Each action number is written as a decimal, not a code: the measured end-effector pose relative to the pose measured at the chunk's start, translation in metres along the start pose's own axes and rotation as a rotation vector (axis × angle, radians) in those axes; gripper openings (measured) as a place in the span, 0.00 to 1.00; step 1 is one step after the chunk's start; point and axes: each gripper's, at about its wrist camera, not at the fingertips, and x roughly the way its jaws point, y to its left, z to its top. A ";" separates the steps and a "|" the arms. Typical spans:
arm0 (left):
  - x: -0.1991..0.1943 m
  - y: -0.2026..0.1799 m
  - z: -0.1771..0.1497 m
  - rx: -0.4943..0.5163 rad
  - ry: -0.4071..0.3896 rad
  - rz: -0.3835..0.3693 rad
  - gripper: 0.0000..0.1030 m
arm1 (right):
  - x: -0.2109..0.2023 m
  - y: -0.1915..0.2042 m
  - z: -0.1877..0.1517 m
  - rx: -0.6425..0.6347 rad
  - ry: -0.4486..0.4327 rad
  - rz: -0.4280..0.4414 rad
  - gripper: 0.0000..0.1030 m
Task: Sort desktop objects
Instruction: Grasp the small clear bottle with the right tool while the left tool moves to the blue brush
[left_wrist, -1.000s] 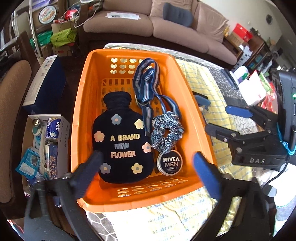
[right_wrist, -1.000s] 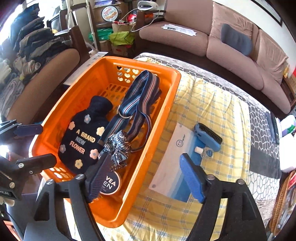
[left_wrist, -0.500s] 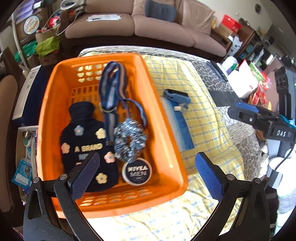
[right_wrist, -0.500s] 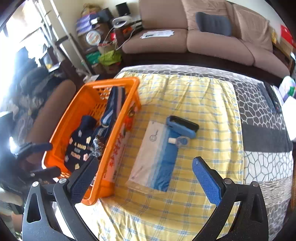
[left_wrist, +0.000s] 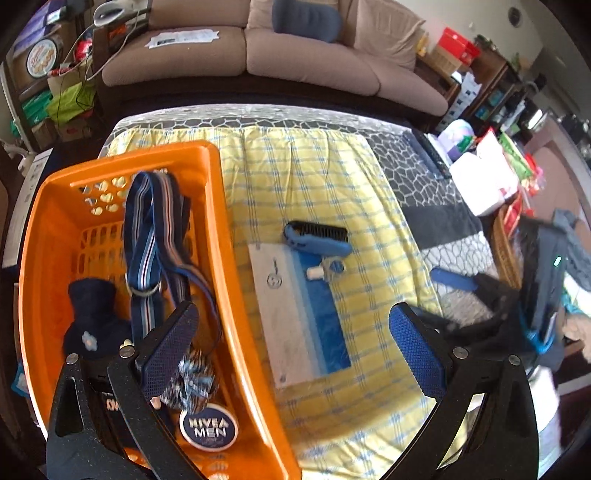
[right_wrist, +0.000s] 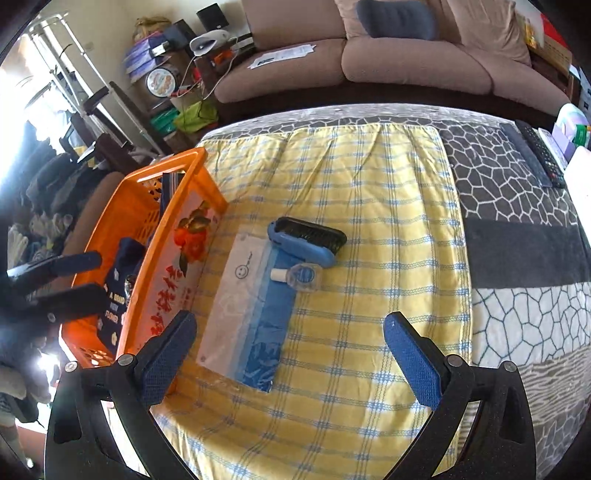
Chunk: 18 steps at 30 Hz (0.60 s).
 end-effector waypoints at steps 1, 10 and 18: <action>0.002 0.001 0.004 -0.002 -0.003 0.001 1.00 | 0.007 -0.002 -0.001 0.003 0.000 0.004 1.00; 0.025 0.021 0.020 -0.006 0.019 0.004 1.00 | 0.079 -0.002 0.008 0.045 0.041 -0.029 0.96; 0.030 0.032 0.018 0.013 0.029 -0.023 1.00 | 0.118 -0.003 0.016 0.089 0.082 -0.122 0.88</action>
